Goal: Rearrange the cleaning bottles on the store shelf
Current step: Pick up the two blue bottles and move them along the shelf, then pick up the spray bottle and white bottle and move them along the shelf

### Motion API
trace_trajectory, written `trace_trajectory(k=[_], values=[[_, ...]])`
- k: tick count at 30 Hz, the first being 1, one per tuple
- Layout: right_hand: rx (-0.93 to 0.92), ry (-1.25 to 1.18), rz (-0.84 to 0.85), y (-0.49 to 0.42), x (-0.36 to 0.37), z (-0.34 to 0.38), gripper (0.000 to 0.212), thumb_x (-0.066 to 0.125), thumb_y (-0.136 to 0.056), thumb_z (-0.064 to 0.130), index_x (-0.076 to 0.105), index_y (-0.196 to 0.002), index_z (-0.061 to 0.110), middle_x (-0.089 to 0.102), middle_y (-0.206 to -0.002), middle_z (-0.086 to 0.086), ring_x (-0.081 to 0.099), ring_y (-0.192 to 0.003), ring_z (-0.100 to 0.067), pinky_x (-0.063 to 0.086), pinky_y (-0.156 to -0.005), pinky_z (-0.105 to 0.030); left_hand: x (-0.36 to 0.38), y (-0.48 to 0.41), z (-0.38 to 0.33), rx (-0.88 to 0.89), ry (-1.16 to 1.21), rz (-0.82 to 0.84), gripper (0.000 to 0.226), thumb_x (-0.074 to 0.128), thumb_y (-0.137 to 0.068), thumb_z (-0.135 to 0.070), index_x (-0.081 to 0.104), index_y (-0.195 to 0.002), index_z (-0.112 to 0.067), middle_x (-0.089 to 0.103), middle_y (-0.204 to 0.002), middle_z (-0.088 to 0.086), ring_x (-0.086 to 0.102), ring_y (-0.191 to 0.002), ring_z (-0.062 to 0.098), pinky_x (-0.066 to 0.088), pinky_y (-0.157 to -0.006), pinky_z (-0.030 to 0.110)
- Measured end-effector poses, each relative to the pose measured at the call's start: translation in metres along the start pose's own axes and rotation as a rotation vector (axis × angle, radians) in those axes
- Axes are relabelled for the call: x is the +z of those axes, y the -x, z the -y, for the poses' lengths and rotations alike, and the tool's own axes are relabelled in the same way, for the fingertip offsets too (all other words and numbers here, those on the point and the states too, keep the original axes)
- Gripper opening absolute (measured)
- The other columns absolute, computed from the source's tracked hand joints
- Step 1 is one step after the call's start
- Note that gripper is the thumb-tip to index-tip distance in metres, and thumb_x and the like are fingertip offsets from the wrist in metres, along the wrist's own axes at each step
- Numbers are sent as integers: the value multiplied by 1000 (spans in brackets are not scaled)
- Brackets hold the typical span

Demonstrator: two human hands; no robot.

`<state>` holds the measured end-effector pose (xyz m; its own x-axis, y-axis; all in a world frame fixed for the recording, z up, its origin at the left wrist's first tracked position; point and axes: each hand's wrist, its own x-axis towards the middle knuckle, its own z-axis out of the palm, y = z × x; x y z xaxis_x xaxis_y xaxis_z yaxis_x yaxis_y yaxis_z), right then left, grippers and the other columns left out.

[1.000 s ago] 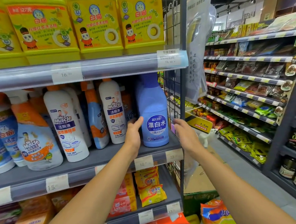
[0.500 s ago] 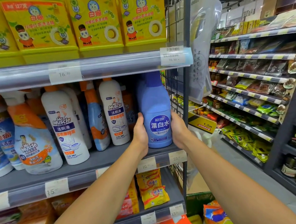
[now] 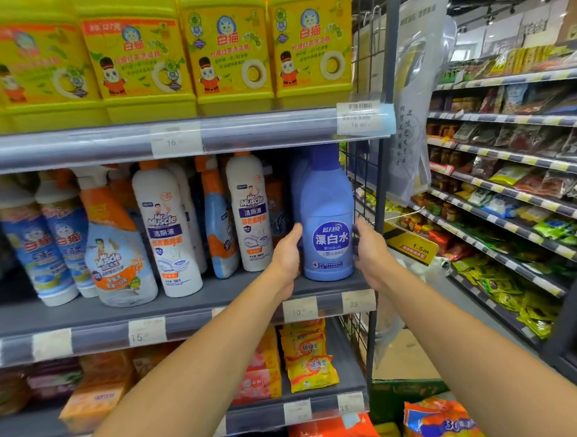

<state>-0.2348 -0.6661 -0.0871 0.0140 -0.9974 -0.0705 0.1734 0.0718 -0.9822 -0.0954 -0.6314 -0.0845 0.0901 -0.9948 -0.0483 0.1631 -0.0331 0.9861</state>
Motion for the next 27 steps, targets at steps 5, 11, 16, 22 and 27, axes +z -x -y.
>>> trace_trajectory(k=[5,11,16,22,27], values=[[-92,211,-50,28,-3,5,37,49,-95,33,59,-121,10,65,-118,-13,62,-106,-28,54,-86,-42,-13,50,-8,11,-332,-66,42,57,-96,-27,52,-135,-11,60,-125,1,60,-107,15,49,-84,20],[-318,543,-97,82,11,-4,35,62,-88,19,54,-121,16,60,-118,-3,53,-95,-17,40,-75,-29,-53,115,-7,75,-508,-206,17,66,-88,-24,69,-104,-23,69,-109,-2,62,-109,20,49,-99,42],[-329,626,151,117,35,-25,25,63,-89,20,57,-113,19,55,-107,4,51,-90,-13,37,-75,-27,-98,172,-2,-11,-616,-250,12,66,-88,-26,69,-99,-25,69,-109,-2,69,-91,15,55,-84,34],[-288,623,266,148,67,-42,21,64,-88,21,56,-108,24,57,-106,5,55,-84,-9,40,-62,-23,-143,220,-1,-69,-648,-277,21,64,-89,-23,69,-109,-17,72,-100,2,71,-84,13,52,-60,17],[-294,658,297,153,92,-50,20,63,-88,20,58,-107,24,59,-106,5,55,-89,-11,40,-62,-23,-168,226,-10,-44,-609,-284,17,64,-89,-23,70,-104,-17,75,-90,1,70,-77,11,55,-64,19]])
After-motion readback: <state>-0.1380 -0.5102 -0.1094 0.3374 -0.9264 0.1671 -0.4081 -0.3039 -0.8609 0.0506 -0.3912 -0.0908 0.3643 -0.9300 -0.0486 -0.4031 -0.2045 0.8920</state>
